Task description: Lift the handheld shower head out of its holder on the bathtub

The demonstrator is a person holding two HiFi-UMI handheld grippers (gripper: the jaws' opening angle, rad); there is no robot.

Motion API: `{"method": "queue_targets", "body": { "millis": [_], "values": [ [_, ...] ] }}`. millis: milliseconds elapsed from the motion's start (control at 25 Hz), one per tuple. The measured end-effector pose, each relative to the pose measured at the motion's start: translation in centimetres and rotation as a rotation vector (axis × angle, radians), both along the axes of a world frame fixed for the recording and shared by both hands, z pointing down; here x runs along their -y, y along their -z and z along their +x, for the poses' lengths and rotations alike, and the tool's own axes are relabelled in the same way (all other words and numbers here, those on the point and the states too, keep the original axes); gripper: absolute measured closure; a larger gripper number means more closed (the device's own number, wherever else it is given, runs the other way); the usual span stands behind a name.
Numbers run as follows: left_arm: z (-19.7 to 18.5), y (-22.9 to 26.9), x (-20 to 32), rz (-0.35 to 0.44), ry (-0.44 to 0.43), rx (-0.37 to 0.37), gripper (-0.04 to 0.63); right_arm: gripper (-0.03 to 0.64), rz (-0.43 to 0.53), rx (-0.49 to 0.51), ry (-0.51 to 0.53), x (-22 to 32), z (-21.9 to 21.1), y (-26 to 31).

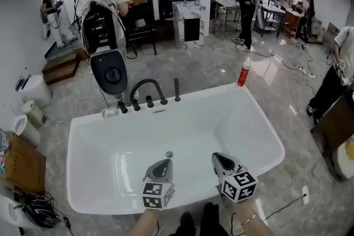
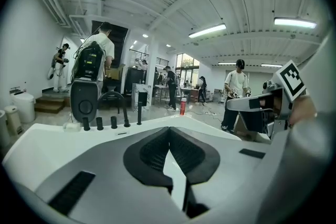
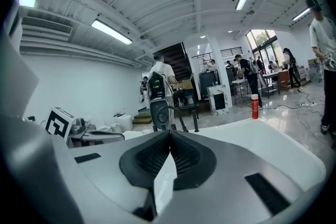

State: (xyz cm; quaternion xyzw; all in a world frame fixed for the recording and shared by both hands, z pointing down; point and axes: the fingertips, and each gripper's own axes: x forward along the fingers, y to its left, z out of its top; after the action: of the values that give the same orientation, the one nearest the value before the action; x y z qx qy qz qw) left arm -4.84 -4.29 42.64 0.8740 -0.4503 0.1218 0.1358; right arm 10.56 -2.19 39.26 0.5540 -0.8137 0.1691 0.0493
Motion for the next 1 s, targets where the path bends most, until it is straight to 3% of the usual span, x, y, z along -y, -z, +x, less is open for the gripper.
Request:
{"method": "queue_targets", "body": {
  "millis": [280, 800, 1000],
  "values": [
    [1.1, 0.0, 4.9, -0.011, 0.04, 0.008, 0.575, 0.61, -0.015, -0.011, 0.065, 6.7, 0.7, -0.3],
    [8.5, -3.3, 15.2, -0.098, 0.171, 0.047, 0.575, 0.609, -0.066, -0.003, 0.21, 22.8, 7.4, -4.5],
    [10.6, -5.8, 19.0, -0.107, 0.198, 0.057, 0.575, 0.609, -0.079, 0.03, 0.252, 28.7, 7.9, -7.1]
  ]
}}
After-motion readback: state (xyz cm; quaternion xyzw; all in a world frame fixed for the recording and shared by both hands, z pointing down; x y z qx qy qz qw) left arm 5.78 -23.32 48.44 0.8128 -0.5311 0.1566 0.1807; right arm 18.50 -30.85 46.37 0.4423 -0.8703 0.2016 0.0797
